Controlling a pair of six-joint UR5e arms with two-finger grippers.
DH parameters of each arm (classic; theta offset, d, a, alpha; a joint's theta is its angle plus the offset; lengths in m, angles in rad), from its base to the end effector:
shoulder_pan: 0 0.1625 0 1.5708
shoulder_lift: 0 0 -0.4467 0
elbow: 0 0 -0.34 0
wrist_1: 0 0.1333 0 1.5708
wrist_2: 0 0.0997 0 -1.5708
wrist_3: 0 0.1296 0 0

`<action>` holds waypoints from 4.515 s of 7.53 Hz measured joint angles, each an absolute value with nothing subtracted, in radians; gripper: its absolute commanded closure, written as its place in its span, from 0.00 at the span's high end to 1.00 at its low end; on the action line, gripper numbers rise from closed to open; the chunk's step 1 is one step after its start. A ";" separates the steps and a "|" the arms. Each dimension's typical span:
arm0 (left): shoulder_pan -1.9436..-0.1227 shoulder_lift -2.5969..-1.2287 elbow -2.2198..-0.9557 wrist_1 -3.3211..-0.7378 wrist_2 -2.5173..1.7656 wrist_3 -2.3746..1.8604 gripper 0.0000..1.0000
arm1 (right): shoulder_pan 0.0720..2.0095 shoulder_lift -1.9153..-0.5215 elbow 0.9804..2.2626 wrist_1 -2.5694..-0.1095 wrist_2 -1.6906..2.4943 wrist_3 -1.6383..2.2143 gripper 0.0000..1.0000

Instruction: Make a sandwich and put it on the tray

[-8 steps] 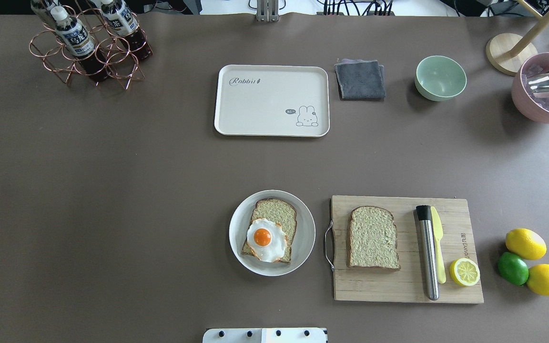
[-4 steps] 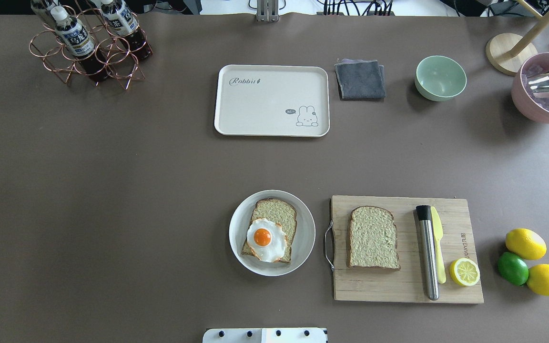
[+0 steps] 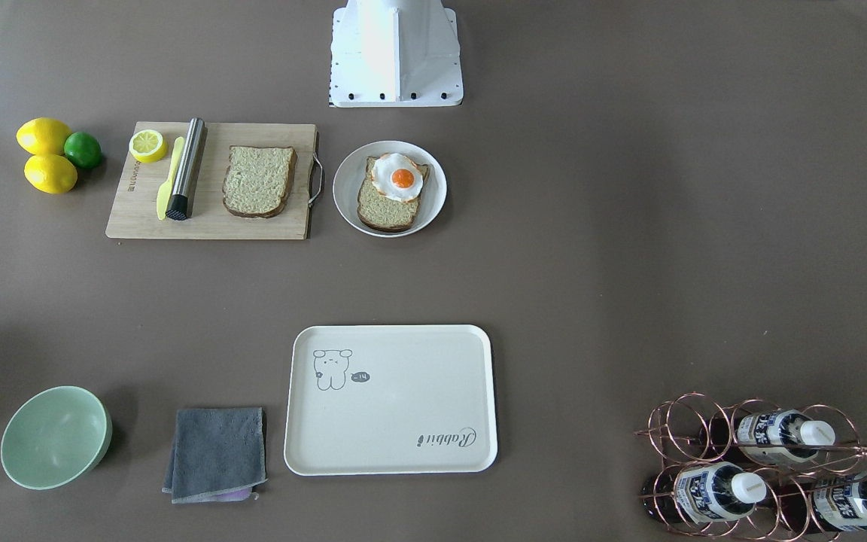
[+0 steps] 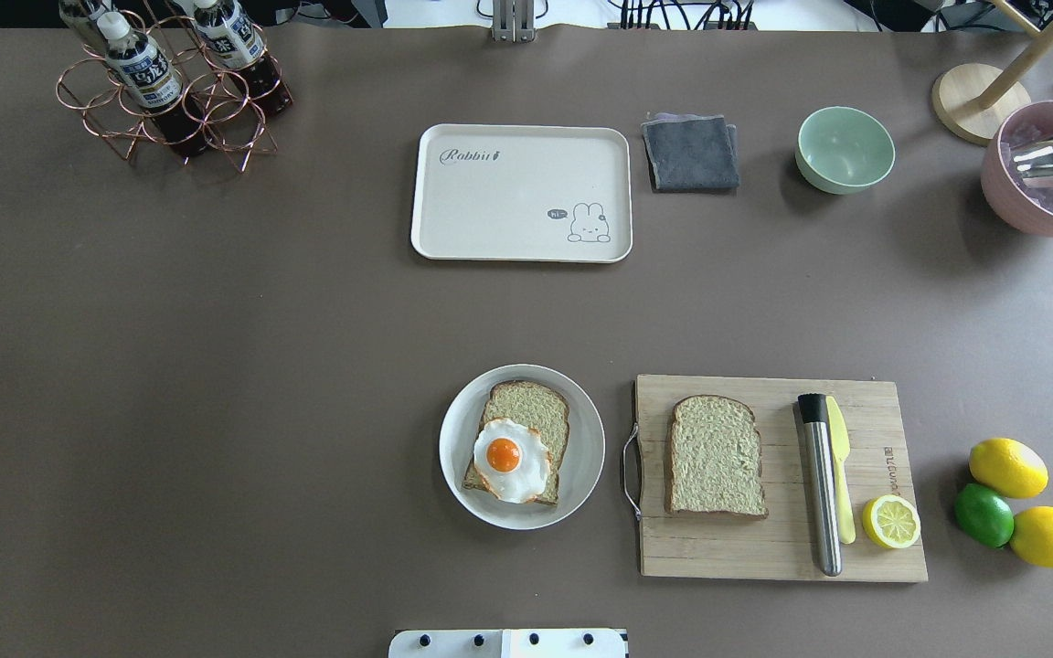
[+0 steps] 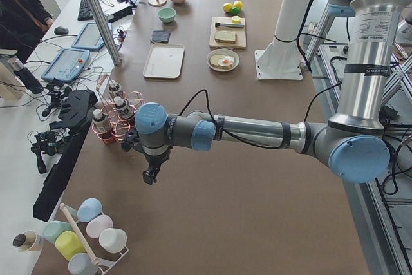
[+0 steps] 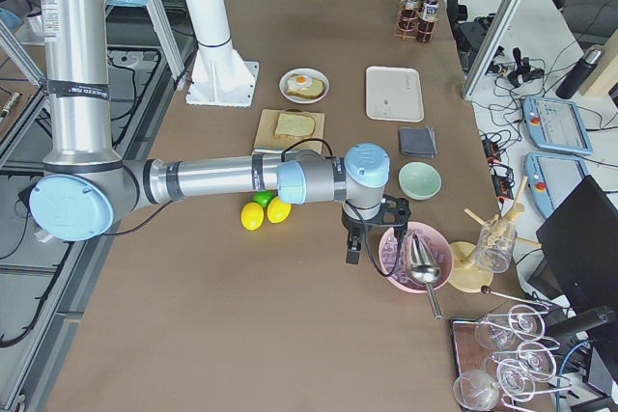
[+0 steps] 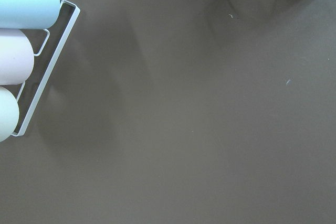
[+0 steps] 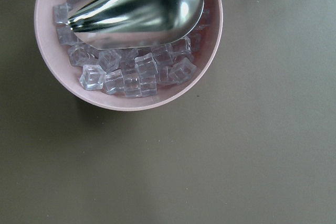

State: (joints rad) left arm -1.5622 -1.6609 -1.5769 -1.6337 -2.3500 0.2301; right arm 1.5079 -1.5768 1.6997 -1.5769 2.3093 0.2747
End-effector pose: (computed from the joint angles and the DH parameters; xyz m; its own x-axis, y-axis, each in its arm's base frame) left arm -0.0380 -0.4920 0.6500 0.6898 0.3395 -0.6394 -0.1703 0.9345 0.3125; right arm 0.0180 -0.4470 0.6511 0.7225 0.1488 0.6751 -0.1388 0.9879 -0.0692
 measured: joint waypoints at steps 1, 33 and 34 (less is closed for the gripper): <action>-1.562 -1.661 -1.576 -1.634 -2.350 0.230 0.98 | 1.508 -1.577 1.700 -1.577 2.309 0.274 1.00; -1.410 -1.763 -1.789 -1.822 -2.352 0.065 0.98 | 1.472 -1.535 1.793 -1.576 2.383 0.296 1.00; -1.353 -1.800 -1.778 -1.832 -2.351 -0.160 0.98 | 1.424 -1.474 1.802 -1.576 2.406 0.365 1.00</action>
